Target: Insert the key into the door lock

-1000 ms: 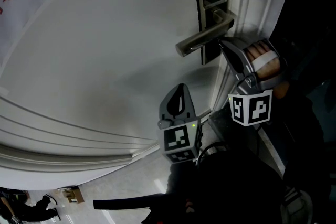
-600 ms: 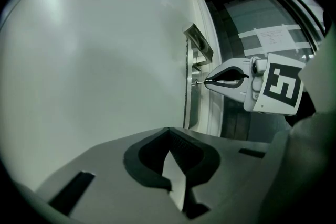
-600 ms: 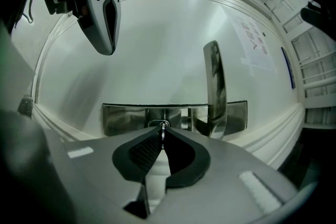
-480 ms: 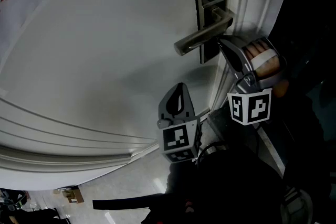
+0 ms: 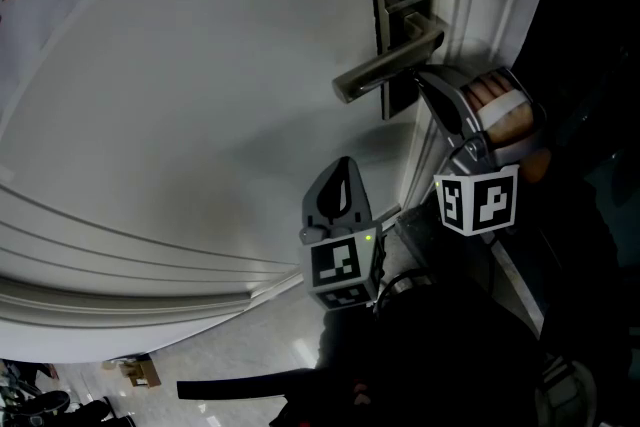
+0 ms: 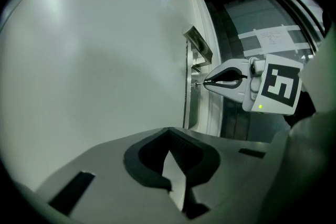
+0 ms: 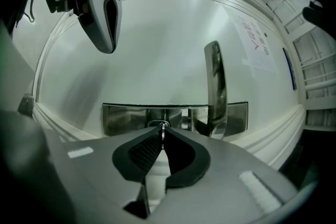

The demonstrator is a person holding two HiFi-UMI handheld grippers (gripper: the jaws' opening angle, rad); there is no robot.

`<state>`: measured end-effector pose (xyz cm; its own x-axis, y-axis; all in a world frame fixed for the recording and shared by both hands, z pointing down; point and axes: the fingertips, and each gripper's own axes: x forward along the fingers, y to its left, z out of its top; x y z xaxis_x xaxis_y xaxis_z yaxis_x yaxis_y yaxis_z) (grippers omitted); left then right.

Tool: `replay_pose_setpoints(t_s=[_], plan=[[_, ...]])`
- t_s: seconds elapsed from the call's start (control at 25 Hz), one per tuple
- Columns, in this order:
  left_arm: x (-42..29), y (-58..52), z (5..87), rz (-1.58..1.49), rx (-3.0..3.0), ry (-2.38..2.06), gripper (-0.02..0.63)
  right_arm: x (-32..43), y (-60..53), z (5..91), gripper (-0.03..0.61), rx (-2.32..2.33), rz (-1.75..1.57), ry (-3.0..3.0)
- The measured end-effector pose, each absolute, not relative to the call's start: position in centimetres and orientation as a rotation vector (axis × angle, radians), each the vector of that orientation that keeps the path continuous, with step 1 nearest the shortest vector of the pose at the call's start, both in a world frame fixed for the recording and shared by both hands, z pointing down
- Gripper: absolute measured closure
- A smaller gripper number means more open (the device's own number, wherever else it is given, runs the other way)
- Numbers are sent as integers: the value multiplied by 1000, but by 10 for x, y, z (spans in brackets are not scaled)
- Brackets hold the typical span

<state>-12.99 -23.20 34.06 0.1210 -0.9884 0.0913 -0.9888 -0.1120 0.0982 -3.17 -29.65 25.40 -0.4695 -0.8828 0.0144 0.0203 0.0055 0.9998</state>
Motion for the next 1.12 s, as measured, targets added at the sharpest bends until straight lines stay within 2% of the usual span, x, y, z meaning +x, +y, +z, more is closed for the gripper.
replay_pose_setpoints(t_s=[1.12], plan=[[-124, -235, 342, -4, 2260, -1952, 612, -32, -297, 255, 565, 887, -1544, -1533]])
